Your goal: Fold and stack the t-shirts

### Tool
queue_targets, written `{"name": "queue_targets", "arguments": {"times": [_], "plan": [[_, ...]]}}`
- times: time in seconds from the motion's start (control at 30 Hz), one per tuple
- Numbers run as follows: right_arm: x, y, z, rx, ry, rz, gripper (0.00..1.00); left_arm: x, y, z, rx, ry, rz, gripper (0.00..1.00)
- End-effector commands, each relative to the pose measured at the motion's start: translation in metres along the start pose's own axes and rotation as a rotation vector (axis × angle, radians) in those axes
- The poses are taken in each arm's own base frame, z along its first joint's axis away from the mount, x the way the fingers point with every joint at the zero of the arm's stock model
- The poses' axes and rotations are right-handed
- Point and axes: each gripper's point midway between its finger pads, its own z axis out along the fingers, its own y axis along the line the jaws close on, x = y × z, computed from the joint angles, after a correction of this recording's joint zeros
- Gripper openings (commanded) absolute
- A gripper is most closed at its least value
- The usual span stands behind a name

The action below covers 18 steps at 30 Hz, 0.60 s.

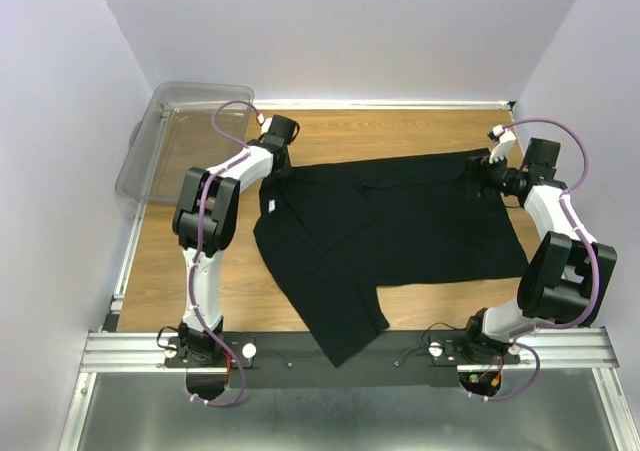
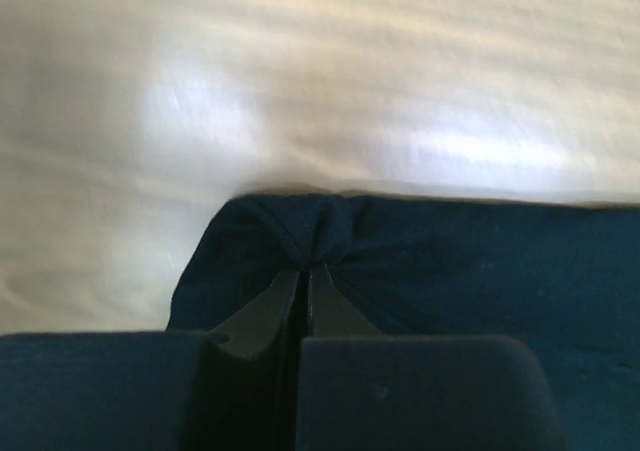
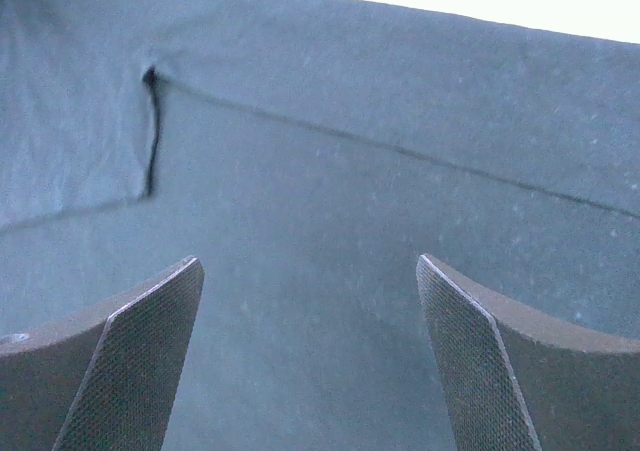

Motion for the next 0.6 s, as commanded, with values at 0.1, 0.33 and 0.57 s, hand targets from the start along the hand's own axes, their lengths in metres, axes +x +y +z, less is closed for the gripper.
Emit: {"name": "queue_targets", "arguments": {"times": [0.1,0.33,0.57], "plan": [[0.025,0.048,0.004,-0.194,0.071,-0.086,0.94,-0.038,-0.024,0.011,0.068,0.014,0.117,0.34],[0.058,0.116,0.018,-0.453,0.155,-0.361,0.94,-0.127,-0.038,-0.115,0.227,-0.293,0.086,0.64],[0.054,0.160,0.053,-0.622,0.236,-0.441,0.93,-0.142,-0.002,-0.273,0.374,-0.640,0.047,0.68]]}}
